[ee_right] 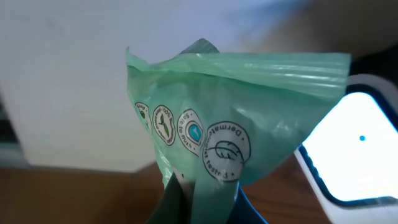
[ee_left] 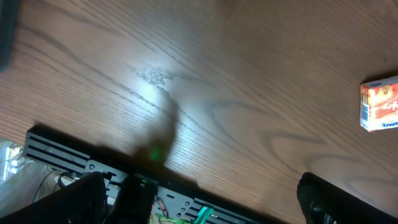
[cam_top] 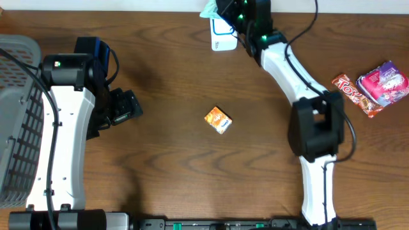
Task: Scan the item barcode
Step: 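Raise the green pack with the right gripper to the scanner, then carry the green pack to the right edge and release it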
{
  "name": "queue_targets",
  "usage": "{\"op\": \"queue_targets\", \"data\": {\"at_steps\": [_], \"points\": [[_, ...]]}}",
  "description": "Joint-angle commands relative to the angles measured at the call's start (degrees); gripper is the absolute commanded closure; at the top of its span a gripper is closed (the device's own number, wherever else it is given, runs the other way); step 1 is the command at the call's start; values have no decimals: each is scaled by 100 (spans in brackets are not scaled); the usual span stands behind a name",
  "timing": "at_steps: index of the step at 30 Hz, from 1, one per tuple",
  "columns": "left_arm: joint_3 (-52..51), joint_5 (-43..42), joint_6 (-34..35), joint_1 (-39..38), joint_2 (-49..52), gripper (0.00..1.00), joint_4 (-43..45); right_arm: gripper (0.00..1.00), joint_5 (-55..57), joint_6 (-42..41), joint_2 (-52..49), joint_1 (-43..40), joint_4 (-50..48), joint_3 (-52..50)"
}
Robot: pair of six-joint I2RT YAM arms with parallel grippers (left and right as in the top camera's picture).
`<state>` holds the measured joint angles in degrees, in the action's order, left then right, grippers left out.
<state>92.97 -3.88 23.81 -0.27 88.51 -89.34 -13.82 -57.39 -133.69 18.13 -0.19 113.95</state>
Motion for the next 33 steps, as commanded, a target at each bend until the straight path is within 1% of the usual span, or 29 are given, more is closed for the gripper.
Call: {"op": "queue_targets", "data": {"at_steps": [1,4,6,15,19,22,26,29,33], "points": [[-13,92,26,11,22,2,-15,99,-516,236,-544,-138,337,601],[-13,92,26,11,22,2,-15,99,-516,332,-627,-262,614,704],[-13,92,26,11,22,2,-15,99,-645,721,-627,-361,645,706],[-13,92,26,11,22,2,-15,99,-1707,1517,-551,-907,813,715],[-13,92,26,11,22,2,-15,99,-1661,1757,-328,-1176,1228,715],[-13,92,26,11,22,2,-15,99,-1132,1926,-74,-1427,1921,715],[-13,92,26,11,22,2,-15,99,181,2293,308,-1818,3200,715],[-13,92,26,11,22,2,-15,99,1349,2323,507,-2103,4159,715],[-13,92,26,11,22,2,-15,99,2465,2671,509,-2430,5029,713]]}}
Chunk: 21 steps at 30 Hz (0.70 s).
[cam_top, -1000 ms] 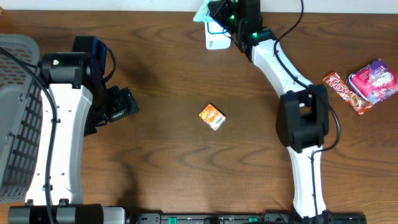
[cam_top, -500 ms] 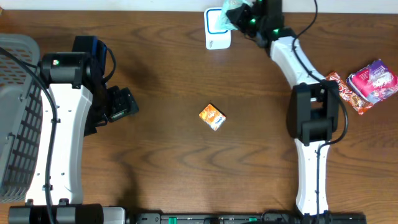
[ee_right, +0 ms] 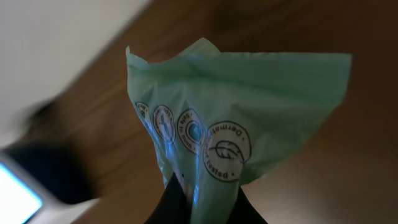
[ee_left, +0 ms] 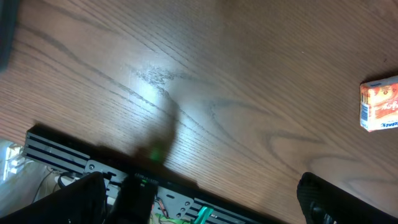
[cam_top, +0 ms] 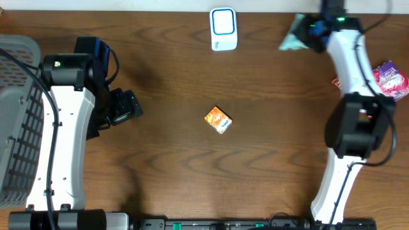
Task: Scan the item barcode
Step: 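Carry the green pack to the right edge and release it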
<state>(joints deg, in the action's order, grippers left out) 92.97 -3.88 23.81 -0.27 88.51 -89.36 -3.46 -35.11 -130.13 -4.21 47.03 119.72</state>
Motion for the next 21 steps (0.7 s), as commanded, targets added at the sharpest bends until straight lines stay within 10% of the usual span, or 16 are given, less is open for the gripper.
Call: {"op": "queue_targets", "data": {"at_steps": [1,6,10,21], "points": [[-13,92,26,11,22,2,-13,99,1725,479,136,-275,516,133],[-13,92,26,11,22,2,-13,78,2608,481,13,-621,1069,129],[-13,92,26,9,22,2,-13,35,2562,560,-55,-874,1246,118],[-13,92,26,11,22,2,-13,23,1333,1314,-63,-922,1318,50]]}}
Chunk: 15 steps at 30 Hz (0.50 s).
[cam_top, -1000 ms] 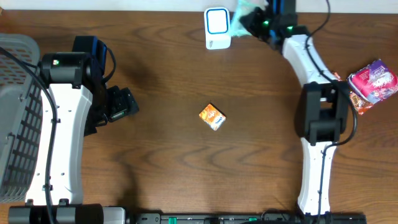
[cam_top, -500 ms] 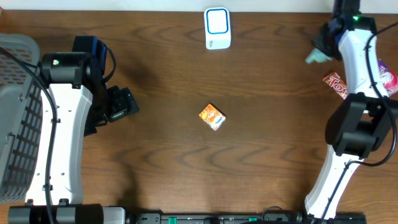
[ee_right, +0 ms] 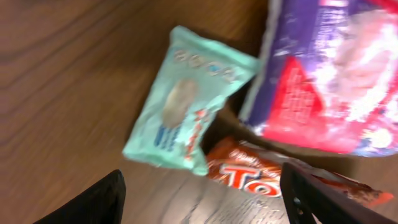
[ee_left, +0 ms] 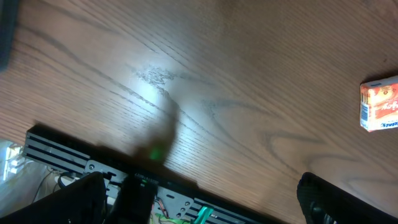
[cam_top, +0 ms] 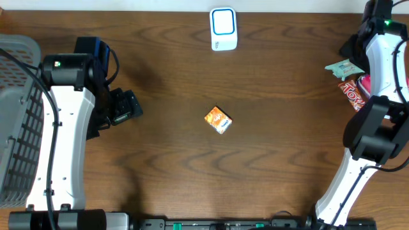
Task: Scan the item barcode
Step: 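Carry the green pack to the right edge and release it, then move the right gripper over to the small orange box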
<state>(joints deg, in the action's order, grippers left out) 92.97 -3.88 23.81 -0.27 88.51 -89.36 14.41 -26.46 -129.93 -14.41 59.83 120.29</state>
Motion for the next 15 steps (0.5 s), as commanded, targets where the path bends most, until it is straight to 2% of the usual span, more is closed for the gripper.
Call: {"op": "queue_targets", "data": {"at_steps": [1,4,6,15], "points": [[-13,92,26,11,22,2,-11,21,-507,474,-83,118,79,-4],[-13,92,26,11,22,2,-13,18,-549,466,-79,173,299,46],[-13,92,26,11,22,2,-13,1,-695,466,-79,197,496,101],[-13,92,26,11,22,2,-13,1,-2334,522,-72,269,1429,118]]}}
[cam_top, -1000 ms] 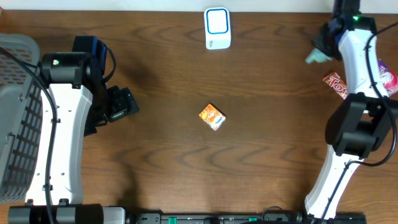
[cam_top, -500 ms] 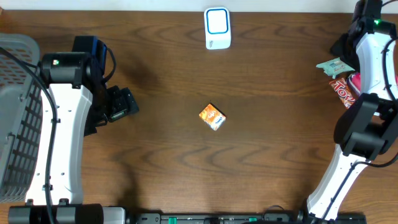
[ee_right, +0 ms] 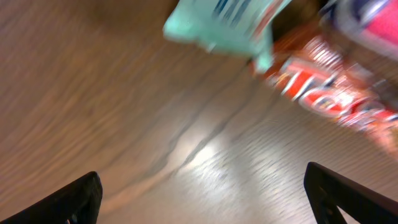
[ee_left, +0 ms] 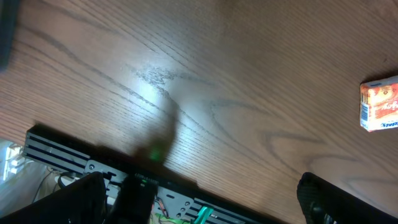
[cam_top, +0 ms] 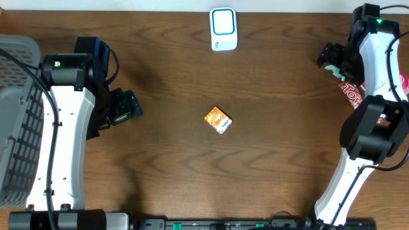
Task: Scan the item barcode
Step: 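Move the right gripper over to the small orange box, then lower the right gripper and grasp the orange box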
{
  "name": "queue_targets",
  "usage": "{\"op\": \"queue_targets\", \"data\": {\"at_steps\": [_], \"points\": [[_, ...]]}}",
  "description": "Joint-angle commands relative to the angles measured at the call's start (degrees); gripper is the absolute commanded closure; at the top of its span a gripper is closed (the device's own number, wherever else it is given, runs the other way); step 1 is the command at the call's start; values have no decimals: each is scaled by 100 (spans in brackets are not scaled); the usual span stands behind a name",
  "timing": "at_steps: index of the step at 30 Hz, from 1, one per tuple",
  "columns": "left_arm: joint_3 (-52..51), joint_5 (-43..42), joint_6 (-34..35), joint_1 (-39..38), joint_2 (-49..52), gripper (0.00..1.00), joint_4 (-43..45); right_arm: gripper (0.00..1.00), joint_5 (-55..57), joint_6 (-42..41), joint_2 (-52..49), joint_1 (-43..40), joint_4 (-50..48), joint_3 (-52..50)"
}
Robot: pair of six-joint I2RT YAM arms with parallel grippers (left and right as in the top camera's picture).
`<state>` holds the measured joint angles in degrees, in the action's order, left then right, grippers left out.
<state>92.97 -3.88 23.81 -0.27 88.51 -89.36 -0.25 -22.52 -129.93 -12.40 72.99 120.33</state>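
A mint-green packet lies on the table against a red-orange candy bar and a purple pack at the far right. My right gripper stands open just left of the packet, nothing between its fingers; overhead, this gripper covers most of the packet. The white scanner sits at the back middle. A small orange box rests mid-table, also seen at the right edge as the box. My left gripper is open and holds nothing, far left of the box.
A grey basket stands at the left edge. The candy bar lies by the right arm. A black rail runs along the table's front edge.
My open right gripper has shifted a little left of the green packet, which stays on the table by the candy bar. The left arm and the orange box have not moved.
My right gripper was shut on the green packet next to the scanner at the back. Then it held the packet at the back right. Then the packet lay beside the snack packs with the gripper open, and now the gripper is beside it.
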Motion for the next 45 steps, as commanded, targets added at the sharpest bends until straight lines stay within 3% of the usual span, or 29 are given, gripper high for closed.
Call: {"op": "queue_targets", "data": {"at_steps": [1,8,20,23,29,36,37,40,41,42,44,45], "points": [[-13,92,26,9,22,2,-13,1,-1117,247,-74,87,179,105],[-13,92,26,11,22,2,-13,1,-2452,1080,-74,428,638,83],[-13,92,26,11,22,2,-11,3,-2463,1377,-74,2380,457,-455],[-13,92,26,11,22,2,-13,6,-2157,1401,-74,2868,291,-595],[-13,92,26,11,22,2,-13,1,-1316,1294,-74,3687,-55,-907],[-13,92,26,11,22,2,-13,1,20,1298,-74,4170,-175,-986],[-13,92,26,11,22,2,-13,3,83,1303,-74,4203,-192,-986],[-13,92,26,11,22,2,-13,37,142,1329,-74,4264,-229,-1029],[-13,92,26,11,22,2,-13,41,142,1340,-74,4271,-236,-1047],[-13,92,26,11,22,2,-13,41,140,1340,-74,4284,-251,-1067],[-13,92,26,11,22,2,-13,27,63,1340,-76,4304,-297,-1176],[-13,92,26,11,22,2,-13,26,59,1342,-76,4319,-299,-1222]]}}
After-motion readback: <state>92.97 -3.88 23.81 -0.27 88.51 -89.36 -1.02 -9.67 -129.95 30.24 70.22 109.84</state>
